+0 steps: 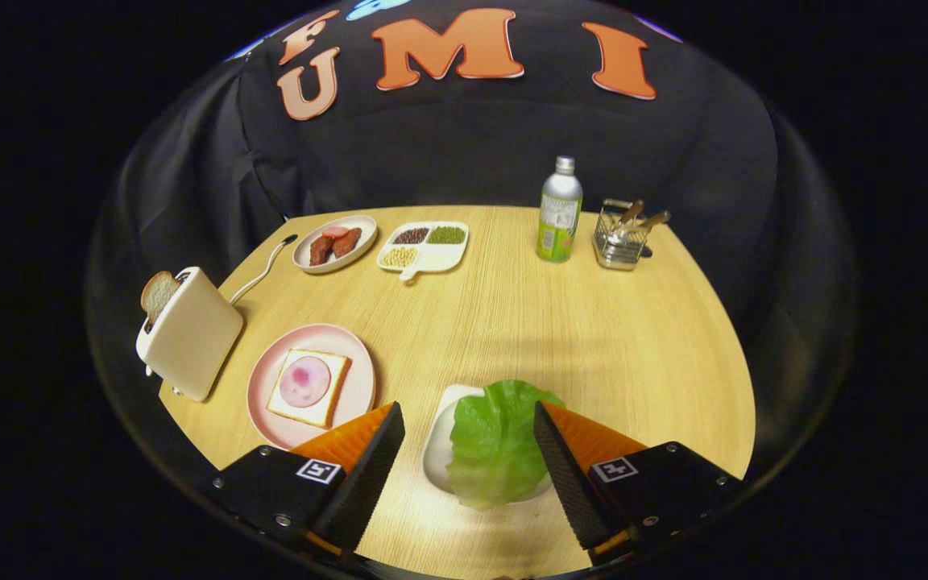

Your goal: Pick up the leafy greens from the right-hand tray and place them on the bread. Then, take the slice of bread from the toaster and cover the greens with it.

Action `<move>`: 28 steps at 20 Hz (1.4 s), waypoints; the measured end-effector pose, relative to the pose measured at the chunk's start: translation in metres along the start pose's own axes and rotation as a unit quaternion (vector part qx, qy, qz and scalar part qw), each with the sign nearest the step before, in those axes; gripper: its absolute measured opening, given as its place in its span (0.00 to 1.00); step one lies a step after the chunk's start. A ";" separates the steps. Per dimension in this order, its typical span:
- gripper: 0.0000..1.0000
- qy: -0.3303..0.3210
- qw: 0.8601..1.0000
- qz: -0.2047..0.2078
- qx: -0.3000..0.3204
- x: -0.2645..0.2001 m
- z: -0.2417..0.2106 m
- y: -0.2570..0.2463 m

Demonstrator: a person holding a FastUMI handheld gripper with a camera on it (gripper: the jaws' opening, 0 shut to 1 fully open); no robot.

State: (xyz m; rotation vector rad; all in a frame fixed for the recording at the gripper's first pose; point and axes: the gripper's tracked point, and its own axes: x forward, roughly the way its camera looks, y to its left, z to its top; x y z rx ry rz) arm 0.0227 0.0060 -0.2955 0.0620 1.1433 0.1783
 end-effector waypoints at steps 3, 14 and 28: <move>0.96 0.040 0.999 -0.012 -0.002 0.019 -0.018 -0.007; 0.95 0.126 0.990 -0.059 0.006 0.069 -0.059 -0.033; 0.07 0.119 0.990 -0.069 0.022 0.073 -0.057 -0.026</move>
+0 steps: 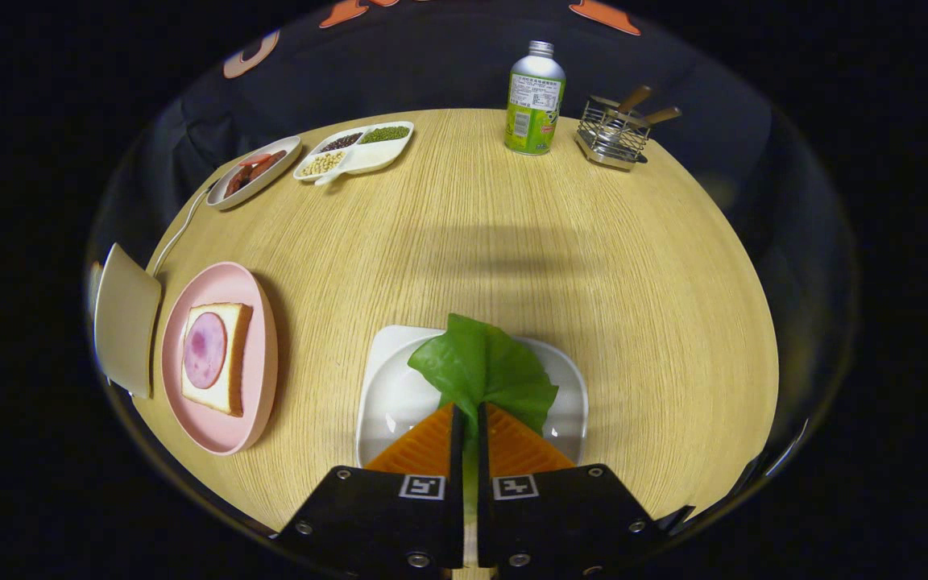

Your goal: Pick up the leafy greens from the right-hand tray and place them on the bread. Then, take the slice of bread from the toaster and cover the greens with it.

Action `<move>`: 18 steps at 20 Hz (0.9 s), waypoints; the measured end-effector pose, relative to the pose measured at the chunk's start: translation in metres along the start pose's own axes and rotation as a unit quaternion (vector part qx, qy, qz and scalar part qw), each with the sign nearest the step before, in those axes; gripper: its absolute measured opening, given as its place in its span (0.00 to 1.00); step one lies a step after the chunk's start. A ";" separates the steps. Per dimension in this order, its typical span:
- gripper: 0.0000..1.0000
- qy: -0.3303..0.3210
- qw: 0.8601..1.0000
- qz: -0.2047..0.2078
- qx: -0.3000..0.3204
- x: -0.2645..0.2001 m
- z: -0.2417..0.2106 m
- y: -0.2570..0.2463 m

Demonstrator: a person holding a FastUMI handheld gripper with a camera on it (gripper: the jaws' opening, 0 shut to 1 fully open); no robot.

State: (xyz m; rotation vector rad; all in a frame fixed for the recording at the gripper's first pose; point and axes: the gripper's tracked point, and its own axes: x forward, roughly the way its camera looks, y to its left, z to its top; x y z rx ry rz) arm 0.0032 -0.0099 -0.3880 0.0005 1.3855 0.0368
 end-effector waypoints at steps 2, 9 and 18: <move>0.03 -0.004 1.000 0.011 0.007 -0.005 0.002 0.003; 0.01 -0.033 0.999 0.031 0.012 -0.029 0.014 0.012; 0.01 -0.099 0.992 0.082 0.008 -0.088 0.054 0.050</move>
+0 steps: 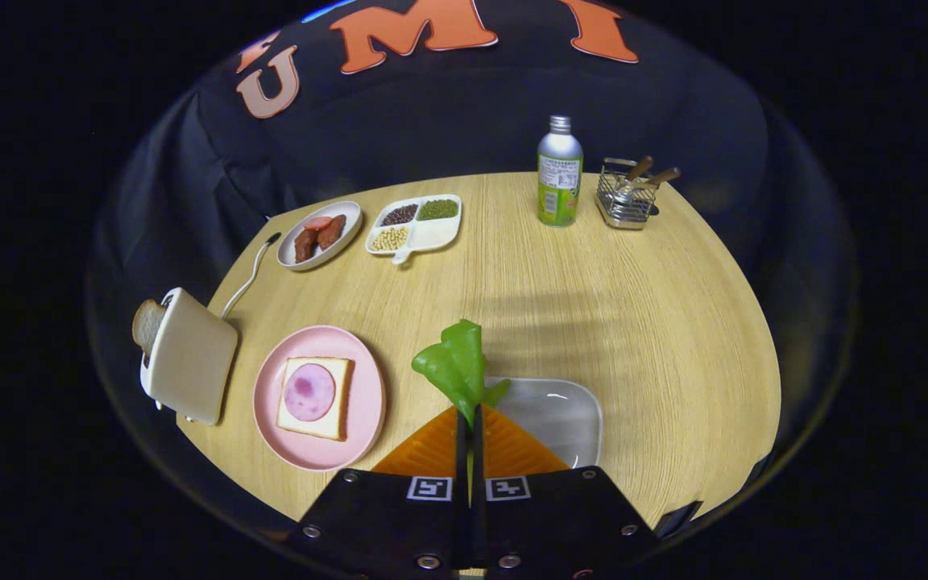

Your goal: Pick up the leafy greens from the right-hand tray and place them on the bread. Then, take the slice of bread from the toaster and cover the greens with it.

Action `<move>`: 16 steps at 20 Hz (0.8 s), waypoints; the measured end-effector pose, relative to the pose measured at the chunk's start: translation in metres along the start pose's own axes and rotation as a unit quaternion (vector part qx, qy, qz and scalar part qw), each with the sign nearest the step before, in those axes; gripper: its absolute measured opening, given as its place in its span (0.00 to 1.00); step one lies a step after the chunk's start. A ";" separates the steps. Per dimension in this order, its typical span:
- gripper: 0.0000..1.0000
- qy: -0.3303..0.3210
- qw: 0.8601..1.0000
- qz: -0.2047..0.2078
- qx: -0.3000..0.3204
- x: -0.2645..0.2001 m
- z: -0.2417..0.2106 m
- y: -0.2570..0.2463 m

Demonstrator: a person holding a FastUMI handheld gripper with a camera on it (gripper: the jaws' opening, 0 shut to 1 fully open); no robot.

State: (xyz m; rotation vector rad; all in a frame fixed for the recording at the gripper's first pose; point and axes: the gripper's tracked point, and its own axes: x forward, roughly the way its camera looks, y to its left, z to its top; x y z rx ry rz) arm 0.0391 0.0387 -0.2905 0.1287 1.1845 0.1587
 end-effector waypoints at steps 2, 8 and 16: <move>0.01 -0.008 1.000 0.016 -0.009 -0.004 0.006 0.017; 0.01 -0.015 0.999 0.039 -0.034 -0.003 0.018 0.060; 0.01 0.008 0.996 0.064 -0.057 0.031 0.008 0.113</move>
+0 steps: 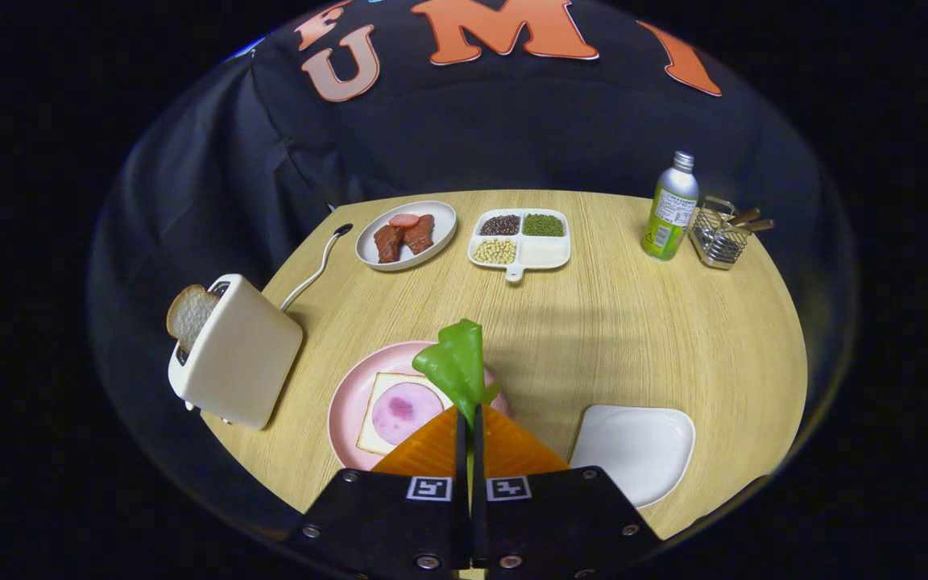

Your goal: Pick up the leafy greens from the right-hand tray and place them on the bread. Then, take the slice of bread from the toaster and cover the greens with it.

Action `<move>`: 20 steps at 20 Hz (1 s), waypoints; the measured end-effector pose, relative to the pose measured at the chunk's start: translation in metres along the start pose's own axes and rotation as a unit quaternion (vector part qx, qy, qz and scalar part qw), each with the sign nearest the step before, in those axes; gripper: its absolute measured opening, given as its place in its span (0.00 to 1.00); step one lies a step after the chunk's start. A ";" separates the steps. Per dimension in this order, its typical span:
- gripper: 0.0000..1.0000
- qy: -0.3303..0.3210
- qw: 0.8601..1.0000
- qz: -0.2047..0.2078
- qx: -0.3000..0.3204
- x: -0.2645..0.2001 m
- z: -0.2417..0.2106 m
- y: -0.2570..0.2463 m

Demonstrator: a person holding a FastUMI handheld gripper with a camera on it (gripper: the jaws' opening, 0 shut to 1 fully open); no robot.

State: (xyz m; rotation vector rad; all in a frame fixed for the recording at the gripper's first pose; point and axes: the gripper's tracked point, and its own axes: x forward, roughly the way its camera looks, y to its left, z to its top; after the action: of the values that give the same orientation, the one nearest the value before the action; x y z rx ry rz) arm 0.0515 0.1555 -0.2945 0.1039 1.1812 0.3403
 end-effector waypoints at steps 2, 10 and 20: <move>0.02 0.011 1.000 0.005 -0.003 0.012 -0.005 0.010; 0.02 0.033 0.999 0.013 -0.004 0.041 -0.017 0.036; 0.03 0.065 0.997 0.050 0.000 0.061 -0.032 0.081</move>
State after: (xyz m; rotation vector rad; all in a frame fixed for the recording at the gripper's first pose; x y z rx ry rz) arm 0.0260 0.2477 -0.3406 0.1437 1.3074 0.4411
